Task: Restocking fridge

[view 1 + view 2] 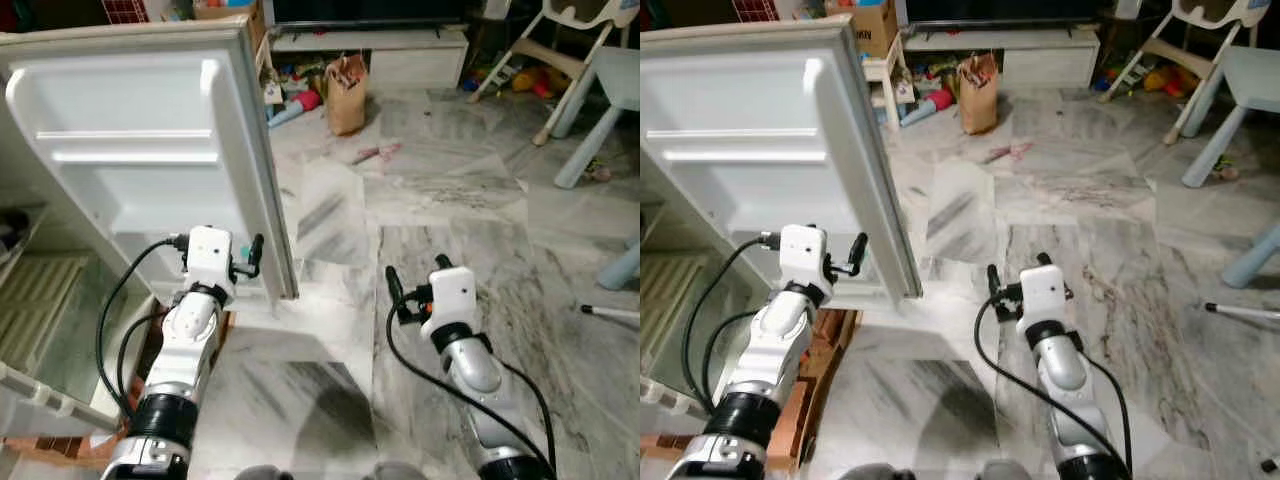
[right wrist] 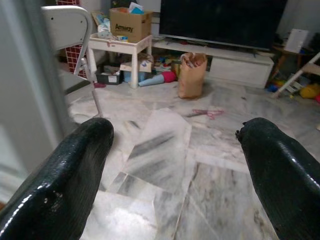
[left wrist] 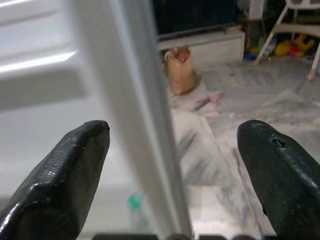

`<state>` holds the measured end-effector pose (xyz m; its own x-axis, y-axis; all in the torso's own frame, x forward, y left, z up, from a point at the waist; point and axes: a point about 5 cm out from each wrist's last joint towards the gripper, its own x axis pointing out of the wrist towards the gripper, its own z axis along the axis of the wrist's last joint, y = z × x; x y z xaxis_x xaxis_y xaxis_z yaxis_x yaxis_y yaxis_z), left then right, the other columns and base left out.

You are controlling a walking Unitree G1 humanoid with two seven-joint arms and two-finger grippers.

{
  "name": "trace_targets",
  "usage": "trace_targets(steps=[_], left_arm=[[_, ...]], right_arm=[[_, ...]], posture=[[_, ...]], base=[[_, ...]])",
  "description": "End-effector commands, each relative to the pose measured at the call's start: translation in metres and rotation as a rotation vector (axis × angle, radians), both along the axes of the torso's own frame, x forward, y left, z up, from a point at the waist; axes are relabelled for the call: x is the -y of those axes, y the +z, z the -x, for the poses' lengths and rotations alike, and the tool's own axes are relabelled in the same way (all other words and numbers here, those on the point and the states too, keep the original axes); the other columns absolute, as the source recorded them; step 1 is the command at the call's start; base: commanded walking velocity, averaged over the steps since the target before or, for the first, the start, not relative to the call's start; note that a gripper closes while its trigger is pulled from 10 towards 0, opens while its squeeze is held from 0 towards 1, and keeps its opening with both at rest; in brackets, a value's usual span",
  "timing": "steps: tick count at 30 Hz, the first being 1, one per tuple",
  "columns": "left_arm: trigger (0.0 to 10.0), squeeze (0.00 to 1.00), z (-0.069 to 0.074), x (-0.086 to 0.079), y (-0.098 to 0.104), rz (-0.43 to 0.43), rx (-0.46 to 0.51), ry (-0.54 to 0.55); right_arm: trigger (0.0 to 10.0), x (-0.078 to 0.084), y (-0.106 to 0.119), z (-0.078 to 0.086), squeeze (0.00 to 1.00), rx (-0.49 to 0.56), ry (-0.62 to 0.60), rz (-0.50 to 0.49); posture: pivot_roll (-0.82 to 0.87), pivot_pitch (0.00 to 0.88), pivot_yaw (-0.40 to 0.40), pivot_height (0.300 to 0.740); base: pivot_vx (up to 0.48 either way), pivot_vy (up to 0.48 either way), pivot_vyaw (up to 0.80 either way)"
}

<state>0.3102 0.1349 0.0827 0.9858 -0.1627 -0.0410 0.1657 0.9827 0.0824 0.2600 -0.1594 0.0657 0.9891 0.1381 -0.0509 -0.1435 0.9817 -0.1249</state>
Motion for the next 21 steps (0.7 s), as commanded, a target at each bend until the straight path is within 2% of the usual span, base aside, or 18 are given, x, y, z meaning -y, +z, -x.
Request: trace_targets(steps=[1,15,17,19,21], left_arm=[[10.0,0.0,0.0,-0.003,-0.002,-0.008,-0.01,0.011],[10.0,0.0,-0.006,0.001,-0.007,-0.026,-0.03,-0.002],[10.0,0.0,-0.008,0.003,-0.004,-0.025,-0.016,-0.007],[10.0,0.0,-0.01,0.003,0.002,0.013,0.013,-0.003],[10.0,0.0,-0.009,0.001,0.004,0.015,0.028,0.002]], right_arm=[[10.0,0.001,0.004,-0.003,0.0,0.013,0.006,0.004],[10.0,0.0,0.001,-0.003,0.0,0.002,0.008,0.002],[10.0,0.0,0.003,-0.005,0.0,0.009,0.008,0.002],[10.0,0.002,0.005,-0.007,0.0,0.016,-0.002,0.0],[10.0,0.002,0.004,-0.007,0.0,0.016,-0.004,0.0]], posture=[[-0.07,0.0,0.066,0.74],[-0.08,0.0,0.07,0.74],[-0.09,0.0,0.071,0.74],[-0.09,0.0,0.07,0.74],[-0.09,0.0,0.071,0.74]], base=[[0.469,0.0,0.59],[0.461,0.0,0.0],[0.458,0.0,0.0],[0.429,0.0,0.0],[0.0,0.0,0.0]])
